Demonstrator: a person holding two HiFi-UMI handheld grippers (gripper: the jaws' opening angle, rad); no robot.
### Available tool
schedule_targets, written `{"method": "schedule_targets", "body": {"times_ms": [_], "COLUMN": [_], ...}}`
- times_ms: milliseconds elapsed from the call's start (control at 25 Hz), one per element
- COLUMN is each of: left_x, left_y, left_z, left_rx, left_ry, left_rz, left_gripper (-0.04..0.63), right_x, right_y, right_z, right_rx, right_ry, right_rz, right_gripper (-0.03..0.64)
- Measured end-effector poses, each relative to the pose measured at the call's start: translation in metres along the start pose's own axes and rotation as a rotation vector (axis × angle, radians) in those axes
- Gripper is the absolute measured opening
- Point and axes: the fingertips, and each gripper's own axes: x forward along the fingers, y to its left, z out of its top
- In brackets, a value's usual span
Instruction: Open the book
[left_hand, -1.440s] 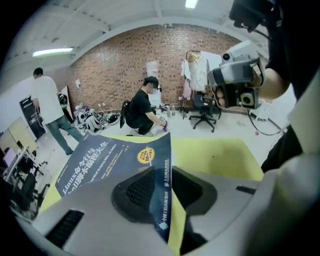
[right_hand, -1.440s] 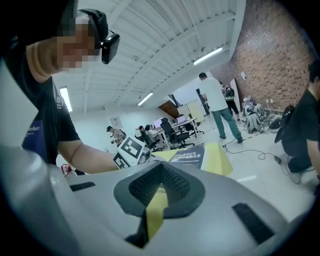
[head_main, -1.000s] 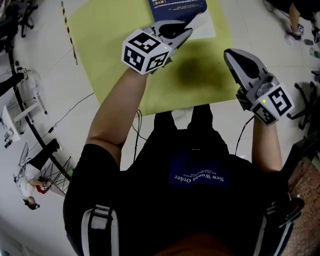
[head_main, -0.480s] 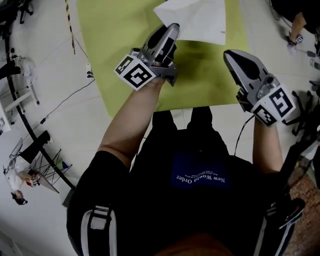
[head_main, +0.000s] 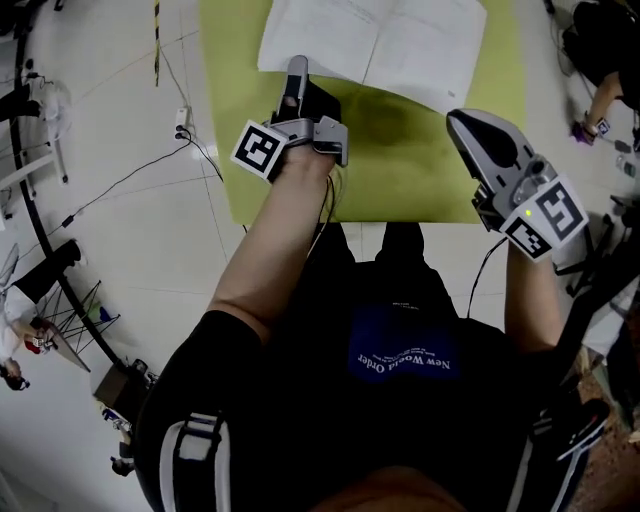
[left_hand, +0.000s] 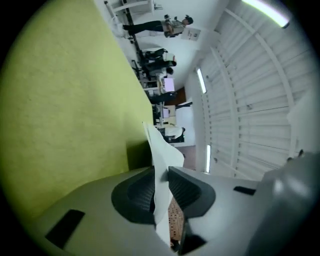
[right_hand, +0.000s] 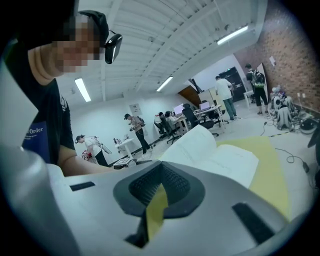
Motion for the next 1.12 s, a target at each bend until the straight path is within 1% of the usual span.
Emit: {"method": "schedule_targets", "body": {"times_ms": [40, 160, 280, 360, 400, 480, 520, 560, 600, 680, 760, 840, 920, 960, 1040, 1120], "left_x": [-0.005, -0.019, -0.040, -0.059, -0.067, -0.080, -0.086, -0.090, -0.093, -0.093, -0.102, -0.120, -0.132, -0.134, -0.138, -0.150], "left_y": [0.007, 0.011, 0.005, -0.007, -0.017, -0.046, -0.063, -0.081, -0.102, -0.158, -0.217, -0.263, -0.298, -0.314, -0.344, -0.367], "left_z": [0.001, -0.003, -0.009, -0.015, -0.019, -0.025, -0.026, -0.025, -0.020, -0.008, 0.000, 0.004, 0.010, 0.013, 0.016, 0.014], "left_rx": [-0.004, 0.039, 0.003, -0.011, -0.010, 0.022, 0.056, 0.112, 0.201, 0.427, 0.620, 0.764, 0.864, 0.895, 0.931, 0.971], "left_ry": [0.011, 0.069, 0.129, 0.185, 0.219, 0.289, 0.320, 0.350, 0.379, 0.424, 0.456, 0.482, 0.486, 0.477, 0.449, 0.440], "left_rz": [0.044, 0.142, 0.186, 0.175, 0.150, 0.083, 0.049, 0.013, -0.031, -0.162, -0.279, -0.347, -0.397, -0.422, -0.470, -0.507], "left_gripper": [0.071, 0.080, 0.080, 0.080, 0.080, 0.080, 0.080, 0.080, 0.080, 0.080, 0.080, 0.080, 0.080, 0.080, 0.078, 0.080], "right_x": [0.003, 0.009, 0.017, 0.022, 0.022, 0.019, 0.016, 0.011, 0.006, -0.005, -0.019, -0.034, -0.046, -0.051, -0.064, -0.078], "right_y": [0.003, 0.012, 0.023, 0.033, 0.037, 0.043, 0.045, 0.046, 0.046, 0.049, 0.061, 0.078, 0.091, 0.093, 0.094, 0.099], "right_z": [0.002, 0.015, 0.029, 0.039, 0.044, 0.054, 0.059, 0.064, 0.071, 0.090, 0.112, 0.134, 0.156, 0.168, 0.188, 0.203], "right_rx": [-0.005, -0.025, -0.045, -0.057, -0.057, -0.041, -0.030, -0.022, -0.019, -0.029, -0.042, -0.067, -0.113, -0.136, -0.164, -0.168], "right_ry": [0.002, 0.009, 0.015, 0.015, 0.011, -0.005, -0.015, -0.024, -0.034, -0.052, -0.067, -0.082, -0.102, -0.114, -0.137, -0.159], "right_rz": [0.007, 0.025, 0.030, 0.030, 0.029, 0.025, 0.022, 0.016, 0.008, -0.012, -0.028, -0.042, -0.061, -0.070, -0.085, -0.095], "right_gripper": [-0.014, -0.014, -0.014, -0.014, -0.014, -0.014, -0.014, -0.014, -0.014, -0.014, -0.014, -0.014, -0.014, -0.014, -0.014, -0.014]}}
